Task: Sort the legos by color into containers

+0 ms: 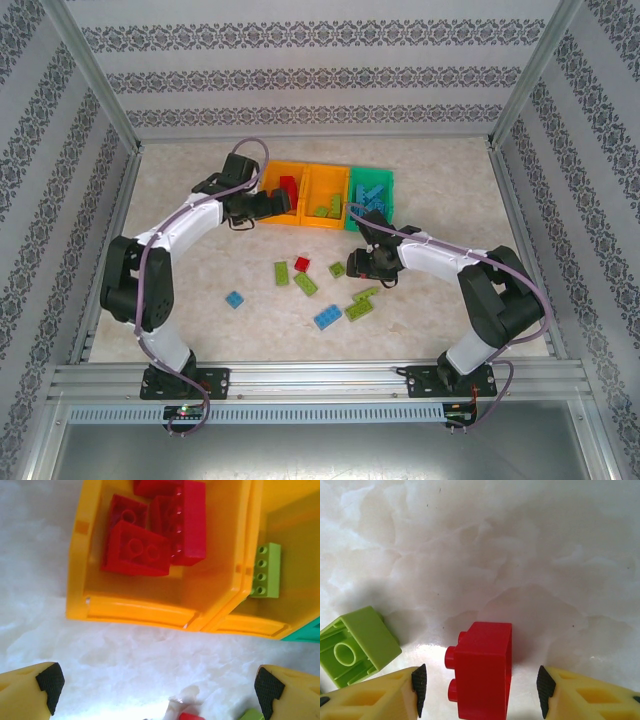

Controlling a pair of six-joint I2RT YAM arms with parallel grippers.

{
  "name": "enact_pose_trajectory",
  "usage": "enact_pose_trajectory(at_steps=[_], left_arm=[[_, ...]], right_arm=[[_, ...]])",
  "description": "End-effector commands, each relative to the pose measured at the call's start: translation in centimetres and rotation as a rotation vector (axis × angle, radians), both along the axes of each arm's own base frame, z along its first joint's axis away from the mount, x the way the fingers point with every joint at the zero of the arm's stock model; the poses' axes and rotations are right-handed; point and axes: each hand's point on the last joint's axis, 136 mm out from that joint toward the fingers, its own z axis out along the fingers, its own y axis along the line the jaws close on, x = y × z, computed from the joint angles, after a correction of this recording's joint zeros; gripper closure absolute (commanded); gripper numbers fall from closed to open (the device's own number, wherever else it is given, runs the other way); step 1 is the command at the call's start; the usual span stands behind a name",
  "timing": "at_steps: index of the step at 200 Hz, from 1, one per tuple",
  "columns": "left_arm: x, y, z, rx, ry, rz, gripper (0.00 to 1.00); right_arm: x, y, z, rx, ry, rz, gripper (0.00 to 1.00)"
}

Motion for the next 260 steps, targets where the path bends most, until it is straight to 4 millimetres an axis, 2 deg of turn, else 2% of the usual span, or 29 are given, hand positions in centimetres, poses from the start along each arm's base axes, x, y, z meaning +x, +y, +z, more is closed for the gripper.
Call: enact_pose_trajectory(at_steps=[1,49,90,104,115,139,169,191,222,260], left_arm=[[0.0,0.9,0.7,0.016,-0.054,0.018,0.00],[-0.6,1.6,0.8,0.037,-0.075,0.033,0.00],[-1.1,2.3,0.7,0.064,-0.075,0.056,0.00],[-1.4,2.8,0.6,0.076,-0.078,0.072,0.00],[-1.6,3.1,0.8,0.081,-0.088,0.086,0.00],[-2.1,4.1,1.2,0.113,-0.112,0.121,0.00],[-3.0,5.4,1.5,0.154,-0.129,0.152,0.00],[-3.9,5.8,1.1,0.167,-0.118,0.152,0.00],[-5.1,6.4,0.2,0.185,-0.082,0.164,0.00],[-6.3,6.2,-0.4,0.146,-0.061,0.170,0.00]], right_arm=[[0.4,0.3,0.5,-0.013,-0.018,-0.003,0.37],[1.0,0.0,-0.3,-0.066,-0.008,0.003,0.42],[1.6,0.0,0.0,-0.105,-0.007,0.032,0.64],[1.9,0.1,0.9,-0.107,-0.031,0.036,0.71],[2.6,0.5,2.0,-0.081,-0.063,0.034,0.72],[5.2,3.2,5.7,0.045,-0.157,0.046,0.73],[9.6,7.1,10.9,0.222,-0.270,0.073,0.72],[12.8,10.3,13.8,0.386,-0.306,0.086,0.72],[17.2,14.0,15.5,0.600,-0.314,0.067,0.72],[22.0,16.8,15.2,0.755,-0.286,0.006,0.70]])
